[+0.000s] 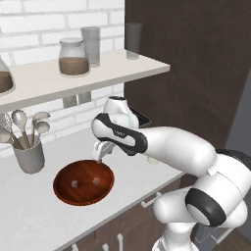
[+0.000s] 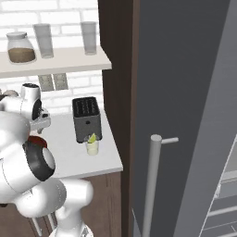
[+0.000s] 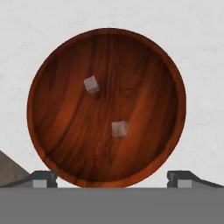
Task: Grab a lemon wedge from the fridge and one ice cube from the ice bowl, and put them in the glass of lemonade.
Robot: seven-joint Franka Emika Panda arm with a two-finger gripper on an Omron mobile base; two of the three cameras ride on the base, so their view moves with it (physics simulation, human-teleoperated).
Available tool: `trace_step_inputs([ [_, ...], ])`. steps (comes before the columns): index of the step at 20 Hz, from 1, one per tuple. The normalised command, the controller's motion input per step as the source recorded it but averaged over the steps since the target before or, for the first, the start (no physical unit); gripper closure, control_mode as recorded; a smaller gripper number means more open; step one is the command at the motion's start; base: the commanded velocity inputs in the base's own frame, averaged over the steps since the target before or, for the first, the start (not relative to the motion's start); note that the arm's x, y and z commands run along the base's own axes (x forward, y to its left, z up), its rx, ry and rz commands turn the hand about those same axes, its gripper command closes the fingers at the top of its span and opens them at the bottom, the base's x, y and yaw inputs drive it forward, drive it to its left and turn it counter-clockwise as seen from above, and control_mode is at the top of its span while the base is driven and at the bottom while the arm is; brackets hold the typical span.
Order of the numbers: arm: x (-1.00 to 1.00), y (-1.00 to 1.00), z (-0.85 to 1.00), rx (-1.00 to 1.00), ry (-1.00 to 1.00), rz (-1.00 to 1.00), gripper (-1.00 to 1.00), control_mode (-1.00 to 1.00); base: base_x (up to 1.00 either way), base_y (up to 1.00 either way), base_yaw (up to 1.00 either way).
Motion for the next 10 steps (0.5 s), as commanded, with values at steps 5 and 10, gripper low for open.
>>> trace_step_inputs([
  [5, -0.01, 0.0, -0.49, -0.07, -0.05, 0.0, -1.0, -1.0, 0.0, 0.0, 0.0],
  [10, 0.0, 0.11, -0.52, -0.12, 0.06, 0.0, -1.0, -1.0, 0.0, 0.0, 0.0],
])
